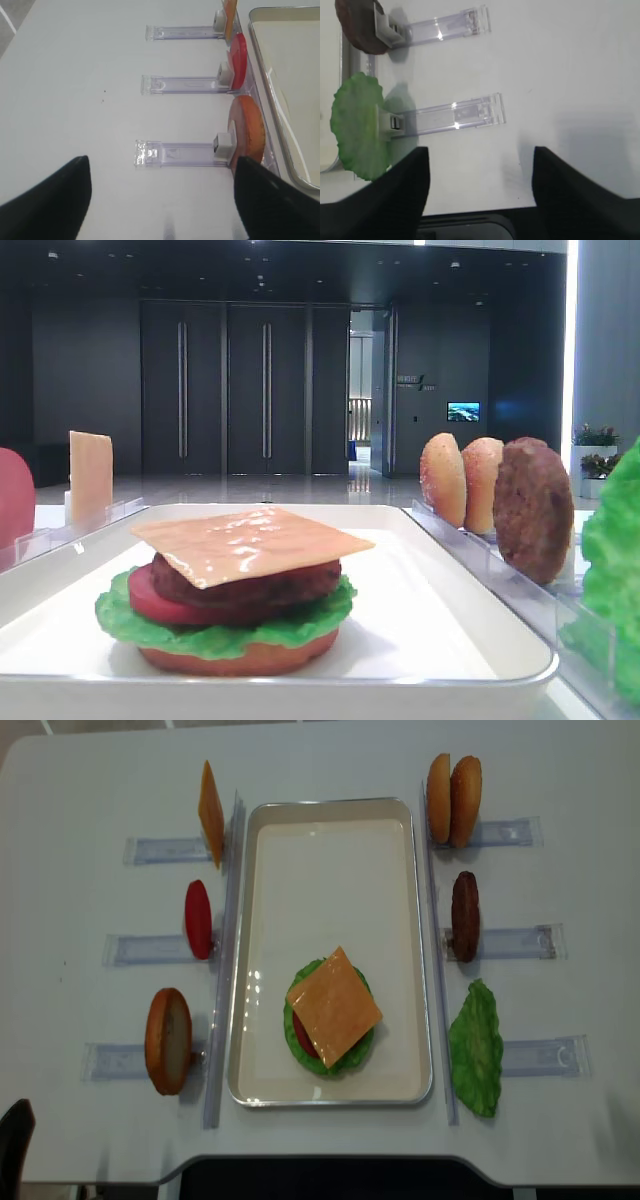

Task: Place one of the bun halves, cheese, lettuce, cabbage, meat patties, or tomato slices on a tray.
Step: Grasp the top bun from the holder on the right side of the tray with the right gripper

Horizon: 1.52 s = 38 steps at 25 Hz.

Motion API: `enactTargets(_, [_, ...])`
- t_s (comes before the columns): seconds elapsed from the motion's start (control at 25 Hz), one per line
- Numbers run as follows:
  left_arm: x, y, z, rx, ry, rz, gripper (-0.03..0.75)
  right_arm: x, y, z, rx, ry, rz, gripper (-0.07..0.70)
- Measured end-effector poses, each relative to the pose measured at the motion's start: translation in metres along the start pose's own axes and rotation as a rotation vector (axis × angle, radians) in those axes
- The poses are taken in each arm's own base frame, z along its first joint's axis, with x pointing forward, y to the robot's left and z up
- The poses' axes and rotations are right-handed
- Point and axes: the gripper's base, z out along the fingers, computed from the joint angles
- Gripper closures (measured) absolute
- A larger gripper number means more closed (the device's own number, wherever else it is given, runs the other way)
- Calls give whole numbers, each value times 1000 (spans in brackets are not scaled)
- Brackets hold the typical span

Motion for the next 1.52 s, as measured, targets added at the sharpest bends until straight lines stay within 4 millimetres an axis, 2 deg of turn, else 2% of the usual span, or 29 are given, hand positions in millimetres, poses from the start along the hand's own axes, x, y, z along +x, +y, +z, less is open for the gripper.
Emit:
enactTargets(0.24, [0,0,0,0,0,0,24,-46,-1,31,5,208,-26,205])
enactTargets(0.4, [0,0,0,0,0,0,24,-72,-2,45,2,262,-56,205])
enactTargets(1.12, [0,0,0,0,0,0,24,-202,5,94,-44,228,-54,205])
enactTargets(1.52, [0,0,0,0,0,0,24,-256,6,118,-61,223,-64,205])
